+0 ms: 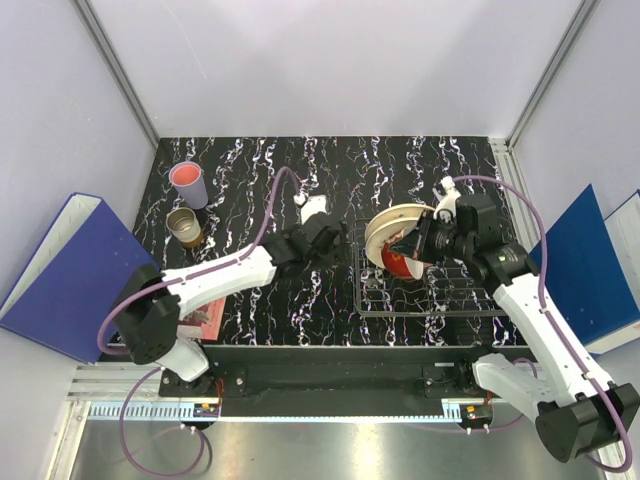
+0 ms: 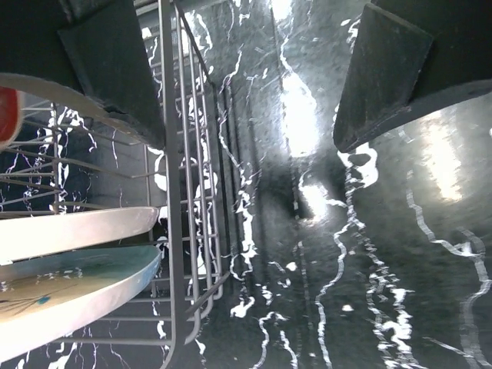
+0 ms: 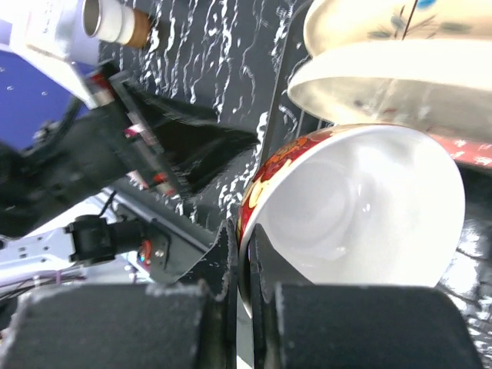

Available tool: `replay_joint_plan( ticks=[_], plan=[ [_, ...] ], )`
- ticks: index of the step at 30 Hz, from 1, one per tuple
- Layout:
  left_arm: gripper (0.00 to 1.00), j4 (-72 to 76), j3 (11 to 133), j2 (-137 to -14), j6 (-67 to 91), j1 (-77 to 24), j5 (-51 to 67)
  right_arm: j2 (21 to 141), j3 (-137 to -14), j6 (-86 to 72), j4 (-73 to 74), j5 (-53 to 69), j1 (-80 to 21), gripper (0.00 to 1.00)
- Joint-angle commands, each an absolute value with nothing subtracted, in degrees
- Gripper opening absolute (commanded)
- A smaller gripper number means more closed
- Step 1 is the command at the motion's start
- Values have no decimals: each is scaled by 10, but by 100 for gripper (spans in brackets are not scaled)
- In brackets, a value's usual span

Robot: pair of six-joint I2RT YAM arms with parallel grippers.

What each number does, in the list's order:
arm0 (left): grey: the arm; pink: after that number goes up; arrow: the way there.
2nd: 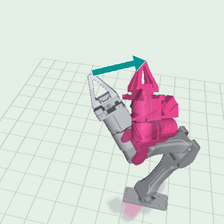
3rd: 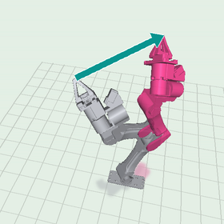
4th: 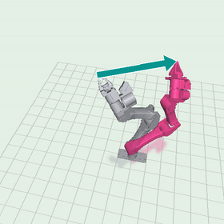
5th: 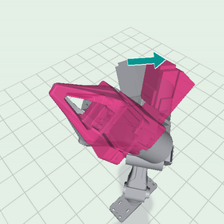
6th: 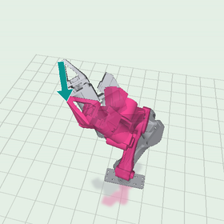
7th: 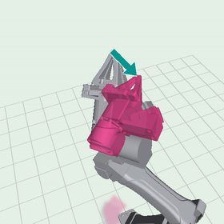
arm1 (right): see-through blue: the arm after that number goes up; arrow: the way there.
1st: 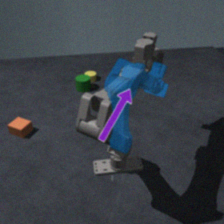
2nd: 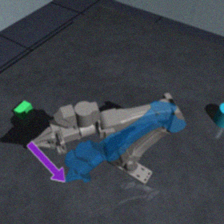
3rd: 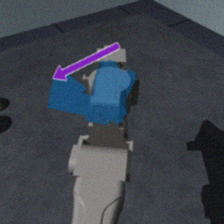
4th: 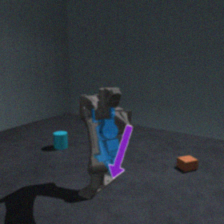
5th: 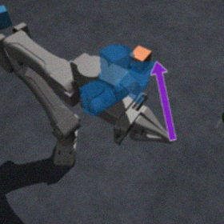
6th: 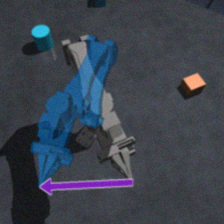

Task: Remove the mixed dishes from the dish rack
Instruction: Pick up the bowl from the dish rack.

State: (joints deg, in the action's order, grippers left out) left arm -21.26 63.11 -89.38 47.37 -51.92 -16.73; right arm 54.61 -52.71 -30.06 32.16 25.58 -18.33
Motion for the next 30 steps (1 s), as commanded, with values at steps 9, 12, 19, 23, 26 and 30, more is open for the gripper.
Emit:
replay_joint_plan(
  ticks=[9, 12, 19, 23, 26, 30],
  plan=[
    [96, -279, 596, -740, 460, -497, -250, 607, -735, -130, 447, 172, -291, 0],
    [96, -294, 596, -713, 454, -496, -256, 633, -795, -71, 520, 90, -385, 0],
    [95, -334, 626, -673, 411, -489, -251, 643, -821, -12, 555, -152, -610, 0],
    [95, -366, 648, -642, 368, -470, -233, 651, -791, 49, 549, -256, -706, 0],
    [95, -381, 668, -618, 315, -447, -194, 648, -761, 100, 532, -303, -765, 0],
    [95, -405, 707, -609, 239, -420, -106, 640, -736, 164, 502, -325, -814, 0]
  ],
)
